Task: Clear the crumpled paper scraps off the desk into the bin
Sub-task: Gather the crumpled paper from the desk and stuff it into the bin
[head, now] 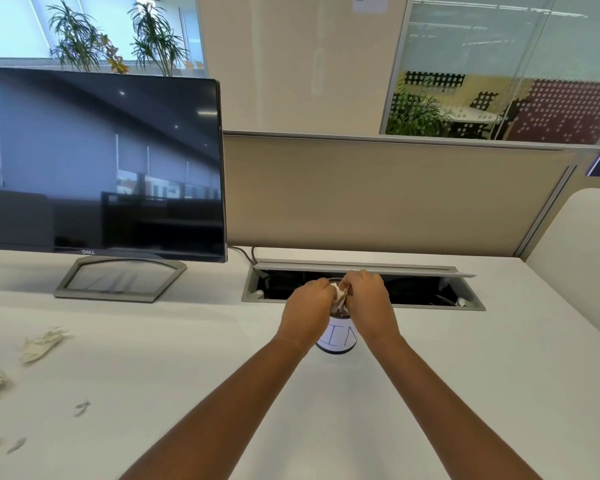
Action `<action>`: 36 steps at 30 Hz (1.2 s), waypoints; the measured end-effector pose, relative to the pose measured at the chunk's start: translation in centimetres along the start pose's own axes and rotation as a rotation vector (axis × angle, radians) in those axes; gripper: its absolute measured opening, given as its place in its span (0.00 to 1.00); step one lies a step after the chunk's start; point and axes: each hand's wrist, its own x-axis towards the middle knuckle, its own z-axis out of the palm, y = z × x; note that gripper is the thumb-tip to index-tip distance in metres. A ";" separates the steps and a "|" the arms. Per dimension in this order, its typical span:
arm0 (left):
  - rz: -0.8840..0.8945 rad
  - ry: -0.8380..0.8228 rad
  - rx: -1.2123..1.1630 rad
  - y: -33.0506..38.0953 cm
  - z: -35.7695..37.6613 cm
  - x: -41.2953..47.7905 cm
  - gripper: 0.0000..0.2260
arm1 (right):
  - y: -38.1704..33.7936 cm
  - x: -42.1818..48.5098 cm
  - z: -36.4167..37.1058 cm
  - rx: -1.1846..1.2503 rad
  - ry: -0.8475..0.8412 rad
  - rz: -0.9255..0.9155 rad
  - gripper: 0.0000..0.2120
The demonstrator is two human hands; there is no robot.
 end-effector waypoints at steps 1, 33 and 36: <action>0.026 -0.025 0.035 -0.2 0.2 0.1 0.11 | 0.1 0.2 -0.1 -0.076 -0.024 -0.002 0.08; 0.145 -0.503 0.409 0.2 0.1 1.7 0.21 | -0.2 0.2 0.2 -0.455 -0.571 -0.090 0.25; 0.132 -0.528 0.415 0.4 0.2 1.8 0.20 | -0.1 0.6 -0.1 -0.414 -0.627 -0.117 0.27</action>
